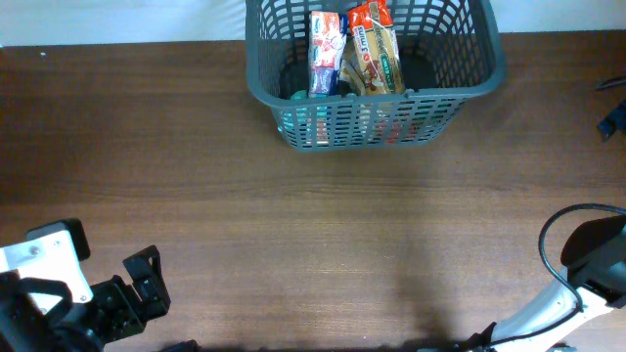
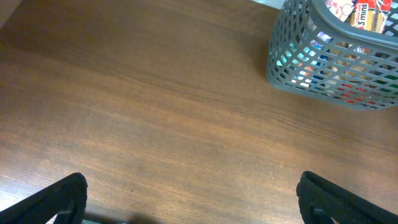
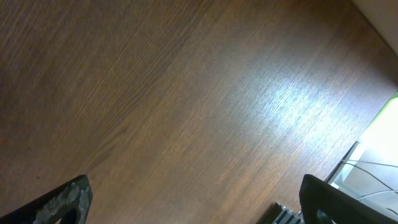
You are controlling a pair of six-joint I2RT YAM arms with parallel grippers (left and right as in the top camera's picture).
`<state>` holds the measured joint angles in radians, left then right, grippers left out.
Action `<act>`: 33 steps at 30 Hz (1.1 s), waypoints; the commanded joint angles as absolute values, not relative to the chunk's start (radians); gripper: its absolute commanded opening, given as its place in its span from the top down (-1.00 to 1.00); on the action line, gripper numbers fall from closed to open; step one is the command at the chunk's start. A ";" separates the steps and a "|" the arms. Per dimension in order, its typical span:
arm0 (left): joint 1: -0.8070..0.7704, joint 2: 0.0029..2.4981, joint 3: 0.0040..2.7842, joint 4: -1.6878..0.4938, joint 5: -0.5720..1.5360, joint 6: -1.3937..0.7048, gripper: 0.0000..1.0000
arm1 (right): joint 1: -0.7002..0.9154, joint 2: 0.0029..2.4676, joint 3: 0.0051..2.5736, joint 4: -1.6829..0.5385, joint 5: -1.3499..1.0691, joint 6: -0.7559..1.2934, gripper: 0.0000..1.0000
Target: Pack container
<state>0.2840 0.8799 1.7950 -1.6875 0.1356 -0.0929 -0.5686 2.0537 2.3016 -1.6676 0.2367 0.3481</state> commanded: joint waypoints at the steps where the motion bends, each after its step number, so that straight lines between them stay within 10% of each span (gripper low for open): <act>1: 0.291 0.880 1.787 -1.687 0.150 -0.073 -0.99 | -0.569 2.054 2.296 -1.664 0.235 0.361 -0.98; 10: 0.291 0.843 1.724 -1.622 0.166 0.033 -0.99 | -0.569 2.054 2.296 -1.664 0.235 0.361 -0.98; 33: 0.052 0.183 0.660 -0.515 0.501 0.249 -0.99 | -0.569 2.054 2.296 -1.664 0.235 0.361 -0.98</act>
